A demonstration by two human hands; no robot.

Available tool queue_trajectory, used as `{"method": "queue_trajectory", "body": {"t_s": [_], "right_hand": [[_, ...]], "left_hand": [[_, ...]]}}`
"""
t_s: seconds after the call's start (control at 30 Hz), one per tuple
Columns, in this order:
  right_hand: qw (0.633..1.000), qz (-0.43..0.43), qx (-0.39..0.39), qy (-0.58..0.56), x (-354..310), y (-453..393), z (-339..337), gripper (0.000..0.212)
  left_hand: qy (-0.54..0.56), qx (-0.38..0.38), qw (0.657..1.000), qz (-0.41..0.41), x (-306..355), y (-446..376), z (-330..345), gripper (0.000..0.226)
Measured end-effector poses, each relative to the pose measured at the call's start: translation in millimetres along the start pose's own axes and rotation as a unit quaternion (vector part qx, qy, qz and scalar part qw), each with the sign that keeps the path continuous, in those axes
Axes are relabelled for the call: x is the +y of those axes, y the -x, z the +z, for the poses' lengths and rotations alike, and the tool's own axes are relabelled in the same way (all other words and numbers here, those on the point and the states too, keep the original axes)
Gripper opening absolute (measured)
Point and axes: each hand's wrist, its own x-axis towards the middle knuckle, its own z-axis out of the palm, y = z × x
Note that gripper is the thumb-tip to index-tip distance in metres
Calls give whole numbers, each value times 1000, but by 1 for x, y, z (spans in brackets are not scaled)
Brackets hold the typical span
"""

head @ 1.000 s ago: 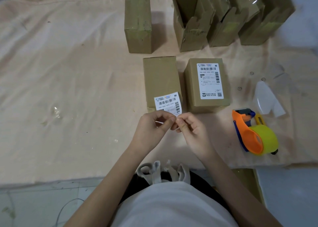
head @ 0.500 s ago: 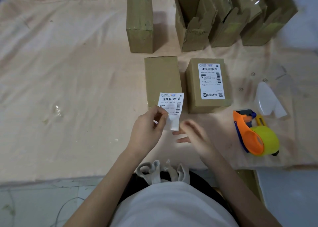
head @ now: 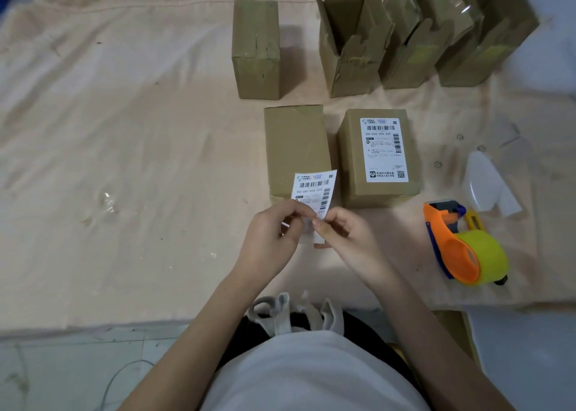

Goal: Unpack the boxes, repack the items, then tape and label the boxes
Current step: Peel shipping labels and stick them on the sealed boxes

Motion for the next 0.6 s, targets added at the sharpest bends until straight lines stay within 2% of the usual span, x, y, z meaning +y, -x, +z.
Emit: {"method": "queue_trajectory", "body": {"t_s": [0.23, 0.37, 0.6], "right_hand": [[999, -42, -9, -12, -5, 2, -1, 17], [998, -58, -11, -24, -7, 5, -4, 18], [997, -70, -27, -29, -8, 12, 3, 21]], "left_hand": [[80, -21, 995, -52, 8, -1, -5, 19], [103, -21, 993, -50, 8, -3, -8, 30], [60, -44, 995, -62, 8, -4, -17, 22]]}}
